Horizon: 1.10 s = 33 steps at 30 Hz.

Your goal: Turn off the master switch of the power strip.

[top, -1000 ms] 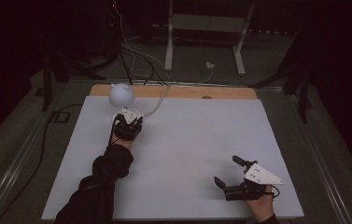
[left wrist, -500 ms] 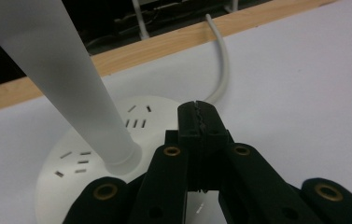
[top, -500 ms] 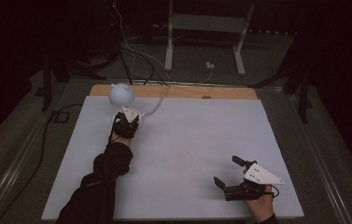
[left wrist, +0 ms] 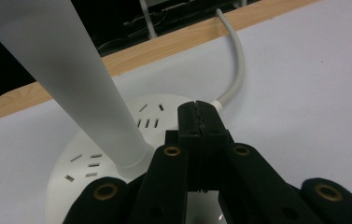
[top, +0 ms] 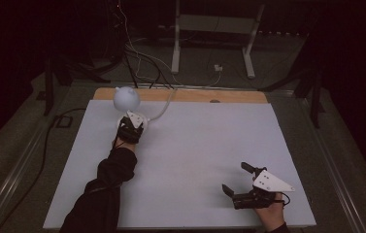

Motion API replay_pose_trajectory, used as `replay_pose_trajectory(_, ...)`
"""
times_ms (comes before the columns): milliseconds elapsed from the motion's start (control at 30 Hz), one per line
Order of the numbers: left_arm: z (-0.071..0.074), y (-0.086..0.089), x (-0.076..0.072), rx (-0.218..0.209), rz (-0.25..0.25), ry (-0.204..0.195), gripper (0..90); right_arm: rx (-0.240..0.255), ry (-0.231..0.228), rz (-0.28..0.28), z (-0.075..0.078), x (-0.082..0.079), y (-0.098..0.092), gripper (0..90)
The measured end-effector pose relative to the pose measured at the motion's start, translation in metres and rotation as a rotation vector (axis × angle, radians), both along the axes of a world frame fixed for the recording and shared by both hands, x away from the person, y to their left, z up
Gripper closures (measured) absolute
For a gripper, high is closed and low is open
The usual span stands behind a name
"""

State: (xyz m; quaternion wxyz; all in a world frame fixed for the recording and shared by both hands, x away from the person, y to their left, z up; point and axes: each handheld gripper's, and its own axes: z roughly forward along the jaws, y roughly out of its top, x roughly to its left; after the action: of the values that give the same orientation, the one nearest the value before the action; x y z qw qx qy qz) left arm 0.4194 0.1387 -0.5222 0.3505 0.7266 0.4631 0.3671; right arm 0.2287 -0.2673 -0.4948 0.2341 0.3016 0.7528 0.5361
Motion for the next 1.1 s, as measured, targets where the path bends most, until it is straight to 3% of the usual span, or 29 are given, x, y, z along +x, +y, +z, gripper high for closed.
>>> replay_pose_trajectory(167, -0.0023, -0.0004, 0.0021, -0.011, -0.011, 0.016, 90.0, -0.004, -0.001, 0.0, -0.0002, 0.0002, 0.0001, 0.0)
replay_pose_trajectory(433, -0.0045, -0.0029, 0.0009, 0.001, -0.016, 0.008, 90.0, -0.004, 0.002, -0.001, -0.0003, 0.0002, -0.0001, 0.0)
replay_pose_trajectory(1100, -0.0047, -0.002, 0.0038, -0.002, 0.008, 0.034, 90.0, -0.006, 0.005, -0.001, -0.0007, 0.0004, 0.0003, 0.0)
